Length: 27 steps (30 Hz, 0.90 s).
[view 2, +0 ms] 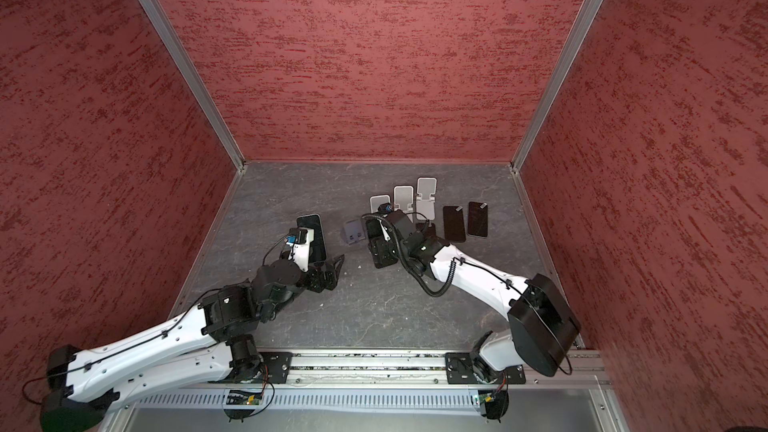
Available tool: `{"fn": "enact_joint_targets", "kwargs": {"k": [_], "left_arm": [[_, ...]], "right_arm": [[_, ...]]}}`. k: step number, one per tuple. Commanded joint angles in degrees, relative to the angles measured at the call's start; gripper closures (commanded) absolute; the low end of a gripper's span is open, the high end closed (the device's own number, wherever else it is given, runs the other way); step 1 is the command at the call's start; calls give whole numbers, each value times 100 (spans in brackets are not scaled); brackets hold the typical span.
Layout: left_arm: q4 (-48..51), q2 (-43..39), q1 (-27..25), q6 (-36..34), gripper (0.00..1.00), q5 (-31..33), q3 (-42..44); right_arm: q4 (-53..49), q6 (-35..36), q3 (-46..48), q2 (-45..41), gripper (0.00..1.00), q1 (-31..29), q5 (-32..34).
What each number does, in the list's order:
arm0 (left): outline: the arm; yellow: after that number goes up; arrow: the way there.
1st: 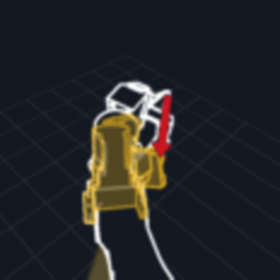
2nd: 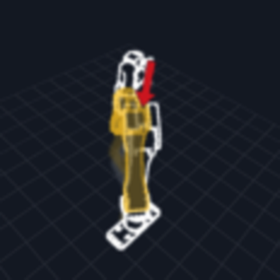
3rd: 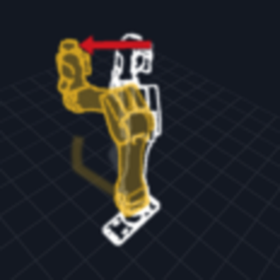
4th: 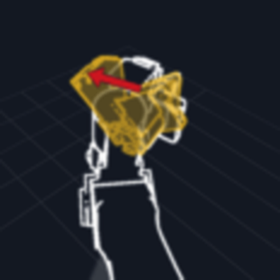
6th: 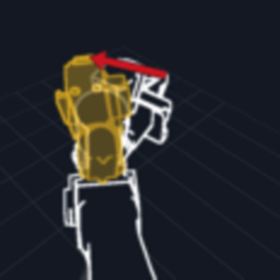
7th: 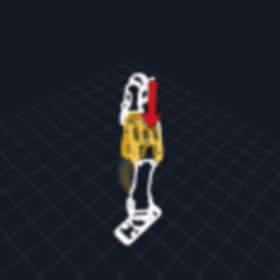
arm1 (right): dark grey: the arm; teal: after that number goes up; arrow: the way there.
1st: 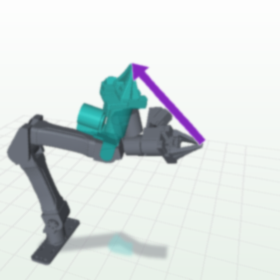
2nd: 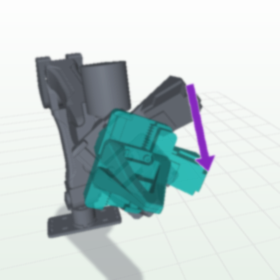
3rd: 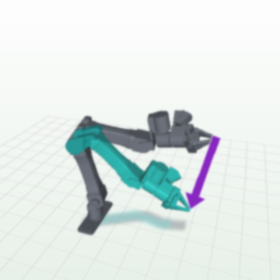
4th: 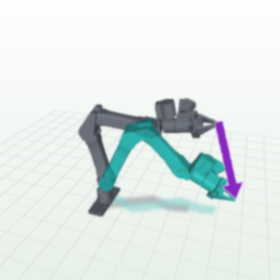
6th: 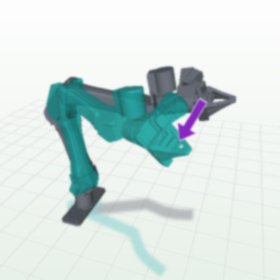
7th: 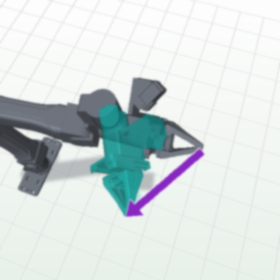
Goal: Remove the phone from the phone stand
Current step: 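Lift the black phone up off the grey stand with the right gripper, then lower the black phone flat onto the table nearer the robot with the right gripper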
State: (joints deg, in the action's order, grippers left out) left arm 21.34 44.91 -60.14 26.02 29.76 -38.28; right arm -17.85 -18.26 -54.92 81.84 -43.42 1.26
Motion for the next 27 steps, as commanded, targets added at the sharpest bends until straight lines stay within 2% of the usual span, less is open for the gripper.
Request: {"fn": "enact_joint_targets", "kwargs": {"k": [1, 14, 27], "left_arm": [[-203, -2, -33, -88, 0, -97, -108], [-368, 53, -94, -101, 0, -240, -41], [-515, 222, -91, -209, 0, -313, -39]], "right_arm": [[-214, -266, 54, -143, 29, -34, -17], [-445, -900, 348, 23, 28, -28, -272], [-762, -986, 397, 327, 27, -26, -302]]}}
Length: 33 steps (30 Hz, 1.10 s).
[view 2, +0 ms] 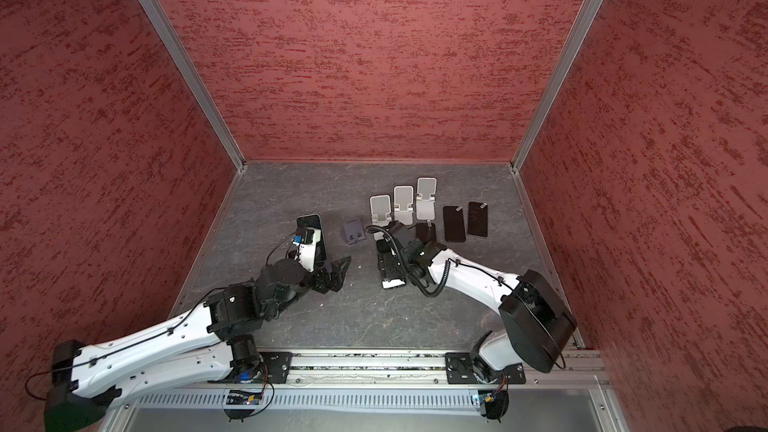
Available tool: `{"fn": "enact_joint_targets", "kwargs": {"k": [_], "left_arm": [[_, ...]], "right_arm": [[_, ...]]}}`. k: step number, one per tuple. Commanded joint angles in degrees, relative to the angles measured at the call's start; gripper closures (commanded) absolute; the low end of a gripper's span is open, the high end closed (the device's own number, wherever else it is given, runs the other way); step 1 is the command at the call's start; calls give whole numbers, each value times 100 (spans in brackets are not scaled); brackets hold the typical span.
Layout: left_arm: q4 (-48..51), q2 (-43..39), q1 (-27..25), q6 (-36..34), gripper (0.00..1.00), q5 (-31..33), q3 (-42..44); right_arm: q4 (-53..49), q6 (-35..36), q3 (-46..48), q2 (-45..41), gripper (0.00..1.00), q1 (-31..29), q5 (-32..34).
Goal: Remove the phone from the phone stand
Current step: 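Lower the black phone flat onto the table nearer the robot with the right gripper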
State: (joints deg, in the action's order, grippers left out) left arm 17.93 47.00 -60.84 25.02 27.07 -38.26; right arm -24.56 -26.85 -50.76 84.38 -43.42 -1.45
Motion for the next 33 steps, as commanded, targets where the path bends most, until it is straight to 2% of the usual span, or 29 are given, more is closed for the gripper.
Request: {"fn": "enact_joint_targets", "kwargs": {"k": [1, 18, 33], "left_arm": [[-193, 11, -24, -119, 0, -42, -38], [-176, 37, -25, -120, 0, -17, 38], [-141, 81, -25, -108, 0, 1, 29]], "right_arm": [[-104, -136, -14, 102, 27, -26, -44], [-6, -215, -30, 488, 26, 92, -174], [-40, -286, 69, 729, 25, 522, -347]]}}
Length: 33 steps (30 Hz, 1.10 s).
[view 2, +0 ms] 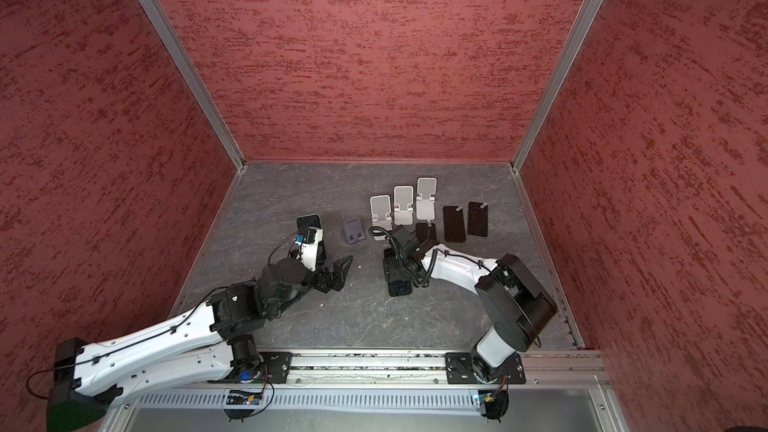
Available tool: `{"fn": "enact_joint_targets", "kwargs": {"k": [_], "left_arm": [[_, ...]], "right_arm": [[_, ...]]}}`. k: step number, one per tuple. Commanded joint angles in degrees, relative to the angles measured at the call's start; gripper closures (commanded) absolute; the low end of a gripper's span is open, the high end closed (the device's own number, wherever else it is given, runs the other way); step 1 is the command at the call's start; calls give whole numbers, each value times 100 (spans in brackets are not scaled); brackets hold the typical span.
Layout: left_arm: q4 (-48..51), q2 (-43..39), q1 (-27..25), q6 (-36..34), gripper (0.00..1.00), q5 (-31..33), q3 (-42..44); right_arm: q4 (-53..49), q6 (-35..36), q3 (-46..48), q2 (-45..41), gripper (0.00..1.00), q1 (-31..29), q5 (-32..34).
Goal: Remove the phone from the phone stand
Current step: 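Lower the black phone flat onto the table nearer the robot with the right gripper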
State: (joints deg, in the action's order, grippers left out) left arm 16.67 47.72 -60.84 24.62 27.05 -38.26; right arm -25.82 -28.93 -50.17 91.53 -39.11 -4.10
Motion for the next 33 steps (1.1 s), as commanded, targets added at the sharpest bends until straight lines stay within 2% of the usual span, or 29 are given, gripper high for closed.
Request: {"fn": "enact_joint_targets", "kwargs": {"k": [1, 18, 33], "left_arm": [[-14, 9, -25, -72, 0, 2, 27], [-5, 114, -25, -45, 0, 3, -22], [-122, 105, -24, -58, 0, 24, 108]], "right_arm": [[86, -76, 17, 21, 25, 109, -88], [249, 94, 34, 304, 25, 352, -133], [-110, 1, -44, 406, 24, 334, 673]]}}
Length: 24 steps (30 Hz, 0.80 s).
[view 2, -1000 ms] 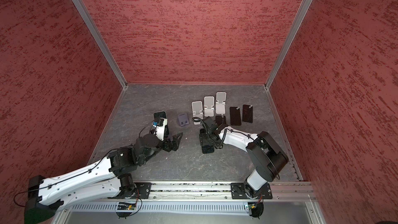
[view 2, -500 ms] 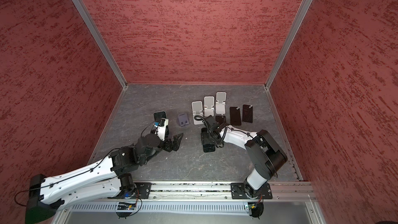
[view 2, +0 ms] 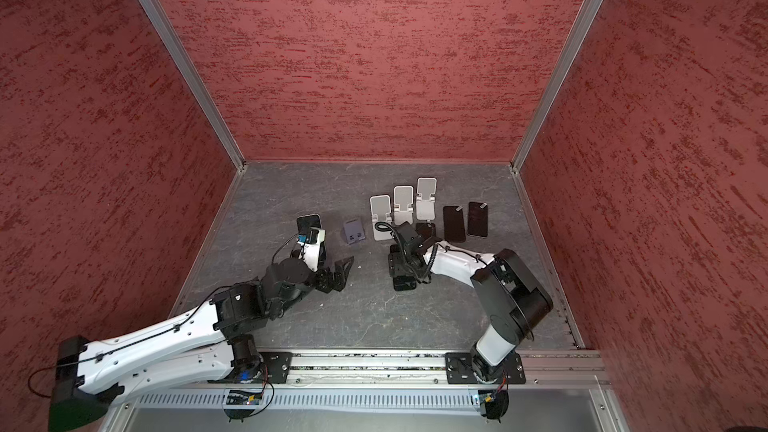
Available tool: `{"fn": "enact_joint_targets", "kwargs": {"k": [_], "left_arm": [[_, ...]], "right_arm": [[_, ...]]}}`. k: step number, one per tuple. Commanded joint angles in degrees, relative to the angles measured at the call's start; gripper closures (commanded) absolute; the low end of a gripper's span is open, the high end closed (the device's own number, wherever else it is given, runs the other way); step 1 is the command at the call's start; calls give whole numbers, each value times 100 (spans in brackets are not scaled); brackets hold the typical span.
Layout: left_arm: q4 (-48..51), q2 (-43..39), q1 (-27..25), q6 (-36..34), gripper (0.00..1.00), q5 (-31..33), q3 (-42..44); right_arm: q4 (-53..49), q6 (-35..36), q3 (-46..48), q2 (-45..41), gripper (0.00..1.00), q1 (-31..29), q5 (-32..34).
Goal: Remove the phone from the phone stand
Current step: 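Lower the black phone flat onto the table nearer the robot with the right gripper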
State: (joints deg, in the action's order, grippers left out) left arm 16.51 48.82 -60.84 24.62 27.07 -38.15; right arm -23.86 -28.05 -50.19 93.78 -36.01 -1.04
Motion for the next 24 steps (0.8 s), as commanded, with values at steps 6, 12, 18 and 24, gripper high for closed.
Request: {"fn": "enact_joint_targets", "kwargs": {"k": [6, 12, 18, 24], "left_arm": [[-127, -61, -20, -63, 0, 40, 165], [-183, -199, -20, -61, 0, 88, 295], [-192, -333, -11, -69, 1, 134, 386], [-205, -399, -16, -100, 1, 167, 439]], "right_arm": [[-427, -121, -122, 300, 24, -3, 563], [-442, -163, -179, 452, 23, -20, 553], [-480, -225, -220, 567, 23, -38, 561], [-462, -252, -262, 650, 23, -63, 540]]}}
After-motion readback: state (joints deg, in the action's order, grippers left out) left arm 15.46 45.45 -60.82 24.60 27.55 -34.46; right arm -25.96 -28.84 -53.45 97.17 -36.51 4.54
